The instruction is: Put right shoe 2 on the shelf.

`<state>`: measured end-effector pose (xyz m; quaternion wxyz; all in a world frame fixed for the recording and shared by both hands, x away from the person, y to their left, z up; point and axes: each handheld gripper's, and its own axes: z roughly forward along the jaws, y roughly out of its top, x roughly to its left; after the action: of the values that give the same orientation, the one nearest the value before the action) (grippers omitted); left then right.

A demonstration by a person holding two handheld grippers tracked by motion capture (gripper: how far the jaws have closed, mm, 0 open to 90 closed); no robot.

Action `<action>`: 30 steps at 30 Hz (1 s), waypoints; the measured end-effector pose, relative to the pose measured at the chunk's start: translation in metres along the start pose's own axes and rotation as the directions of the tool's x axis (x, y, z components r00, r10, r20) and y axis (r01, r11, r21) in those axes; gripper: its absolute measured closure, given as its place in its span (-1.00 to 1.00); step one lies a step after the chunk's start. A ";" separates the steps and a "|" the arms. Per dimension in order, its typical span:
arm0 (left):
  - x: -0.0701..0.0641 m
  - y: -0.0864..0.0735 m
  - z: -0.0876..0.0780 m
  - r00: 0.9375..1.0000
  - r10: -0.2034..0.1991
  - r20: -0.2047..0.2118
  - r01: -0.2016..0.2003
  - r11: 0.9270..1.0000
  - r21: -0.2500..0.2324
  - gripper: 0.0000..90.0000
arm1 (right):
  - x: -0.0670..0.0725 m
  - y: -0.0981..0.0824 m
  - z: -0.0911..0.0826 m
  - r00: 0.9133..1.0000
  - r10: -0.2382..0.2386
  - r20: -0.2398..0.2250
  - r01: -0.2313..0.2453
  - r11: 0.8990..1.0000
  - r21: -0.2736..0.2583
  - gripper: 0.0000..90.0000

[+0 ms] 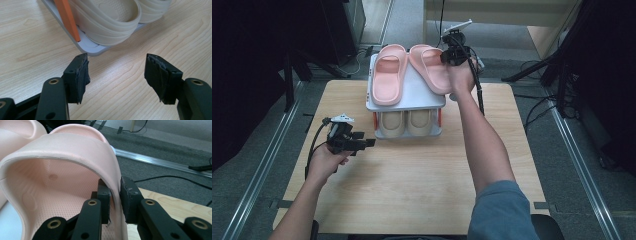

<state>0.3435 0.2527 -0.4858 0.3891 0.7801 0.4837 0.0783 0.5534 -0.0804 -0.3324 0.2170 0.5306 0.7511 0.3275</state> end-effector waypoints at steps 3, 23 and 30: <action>0.001 -0.001 0.000 1.000 -0.003 -0.004 0.003 1.000 -0.003 -0.20 | 0.004 -0.001 0.003 1.000 0.007 -0.010 -0.007 1.000 0.009 0.72; 0.002 0.000 0.002 1.000 0.010 -0.020 -0.010 1.000 0.014 -0.21 | 0.018 -0.027 -0.011 0.987 -0.021 -0.161 0.016 0.999 -0.033 0.42; 0.002 0.002 0.004 1.000 0.011 -0.006 -0.010 1.000 0.015 -0.21 | 0.021 -0.034 -0.015 0.982 -0.013 -0.186 0.005 0.999 -0.045 0.35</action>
<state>0.3477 0.2522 -0.4879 0.3815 0.7852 0.4813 0.0792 0.5145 -0.0721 -0.3461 0.1589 0.4893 0.7630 0.3914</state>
